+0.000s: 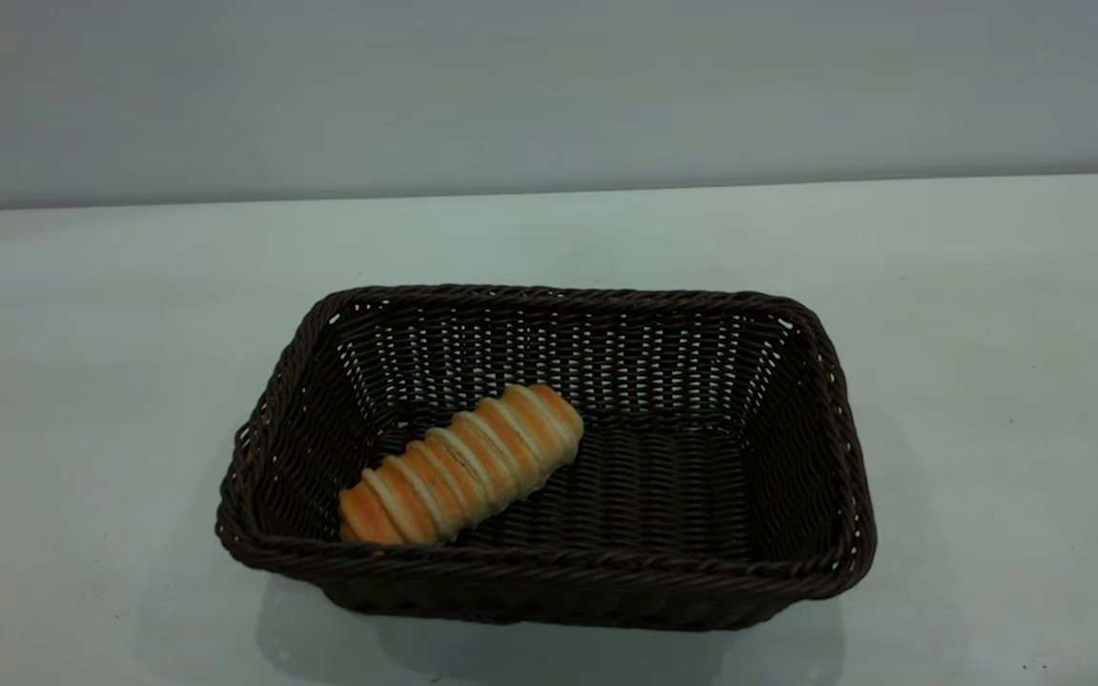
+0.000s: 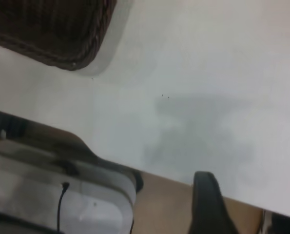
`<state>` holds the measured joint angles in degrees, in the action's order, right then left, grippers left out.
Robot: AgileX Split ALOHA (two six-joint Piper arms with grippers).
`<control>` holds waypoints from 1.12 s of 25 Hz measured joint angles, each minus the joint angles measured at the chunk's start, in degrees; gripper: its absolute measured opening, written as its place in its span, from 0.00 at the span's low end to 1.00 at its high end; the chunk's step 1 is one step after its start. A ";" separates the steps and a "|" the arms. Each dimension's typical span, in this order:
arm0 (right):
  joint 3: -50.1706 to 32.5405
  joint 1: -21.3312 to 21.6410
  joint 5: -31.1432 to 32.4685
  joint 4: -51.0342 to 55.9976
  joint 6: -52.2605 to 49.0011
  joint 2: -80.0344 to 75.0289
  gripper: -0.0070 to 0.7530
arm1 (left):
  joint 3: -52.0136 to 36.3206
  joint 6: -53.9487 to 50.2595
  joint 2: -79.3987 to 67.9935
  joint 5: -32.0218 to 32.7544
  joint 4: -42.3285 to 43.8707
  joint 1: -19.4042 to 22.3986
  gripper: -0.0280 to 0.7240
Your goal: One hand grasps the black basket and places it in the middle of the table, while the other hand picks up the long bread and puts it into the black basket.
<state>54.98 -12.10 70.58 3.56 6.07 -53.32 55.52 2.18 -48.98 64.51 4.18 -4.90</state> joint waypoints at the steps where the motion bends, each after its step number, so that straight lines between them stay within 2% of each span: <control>1: 0.00 0.00 0.18 0.00 0.00 1.81 0.64 | -0.19 -0.02 1.61 0.19 0.00 0.00 0.81; 11: -1.36 0.00 0.50 0.00 0.79 22.65 0.64 | -9.24 -0.07 22.66 1.47 0.06 0.00 0.81; 20: -16.18 0.00 0.22 1.11 3.44 34.70 0.64 | -13.67 -0.14 36.15 1.96 0.11 0.00 0.81; 28: -25.30 0.00 -5.20 1.30 4.35 41.85 0.64 | -14.09 0.17 39.59 2.37 0.11 0.00 0.81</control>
<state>29.68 -12.10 65.38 4.86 10.42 -11.47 41.43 2.35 -9.39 66.89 4.29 -4.90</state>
